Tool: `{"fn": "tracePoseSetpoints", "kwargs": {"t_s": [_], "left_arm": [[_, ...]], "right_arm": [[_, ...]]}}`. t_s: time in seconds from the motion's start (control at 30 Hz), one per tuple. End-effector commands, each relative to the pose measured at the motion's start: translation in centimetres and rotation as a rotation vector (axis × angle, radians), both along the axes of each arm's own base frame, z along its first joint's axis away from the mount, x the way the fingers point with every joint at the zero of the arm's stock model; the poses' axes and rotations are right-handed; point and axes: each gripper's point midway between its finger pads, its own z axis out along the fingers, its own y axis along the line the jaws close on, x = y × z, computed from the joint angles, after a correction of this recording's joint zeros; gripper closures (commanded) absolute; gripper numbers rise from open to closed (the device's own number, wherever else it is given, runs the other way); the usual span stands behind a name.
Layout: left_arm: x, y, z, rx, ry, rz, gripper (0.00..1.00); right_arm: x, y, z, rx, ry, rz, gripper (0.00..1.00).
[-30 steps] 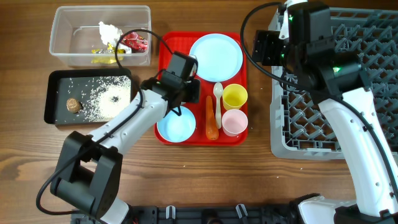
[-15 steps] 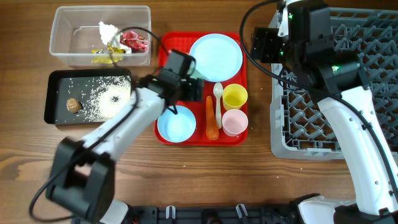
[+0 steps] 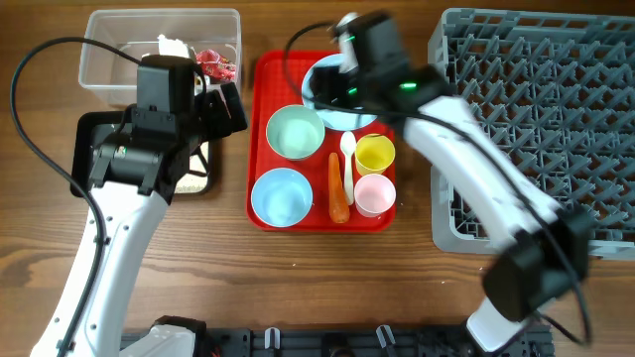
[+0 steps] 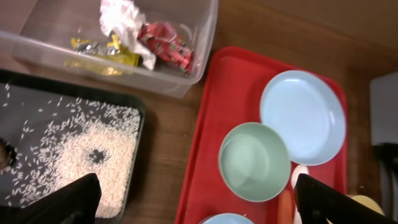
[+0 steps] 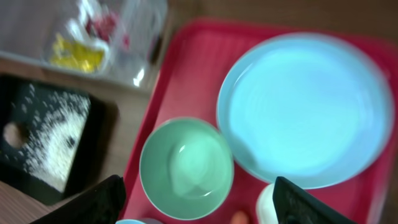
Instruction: Sort waste into correct bins and load items into the dishwasher rack
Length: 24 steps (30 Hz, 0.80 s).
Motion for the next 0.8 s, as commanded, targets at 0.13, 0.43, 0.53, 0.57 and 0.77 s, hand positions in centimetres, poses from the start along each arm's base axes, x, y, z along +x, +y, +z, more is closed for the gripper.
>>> {"fn": "tracePoseSetpoints", "kwargs": {"t_s": [0.13,0.43,0.53,0.57,0.77], "left_arm": [[-0.4,0.6,-2.8,0.017,0.108,0.024,0.0],[-0.3,0.6,-3.5,0.021,0.129,0.024,0.0],[-0.3,0.6,-3.5,0.021,0.129,0.024,0.0],[-0.3,0.6,-3.5,0.021,0.129,0.024,0.0],[-0.3,0.6,-3.5,0.021,0.129,0.024,0.0]], "right_arm": [[-0.5,2.9,-8.3,-0.04,0.148,0.011,0.32],[-0.2,2.3,-12.2,-0.089,0.204,-0.043,0.49],[0.1,1.7,-12.8,-0.118,0.201,-0.076,0.52],[0.2,1.5,-13.1,-0.13,0.199,-0.083,0.52],[0.6,1.1,-14.3,-0.155,0.199,-0.106,0.53]]}}
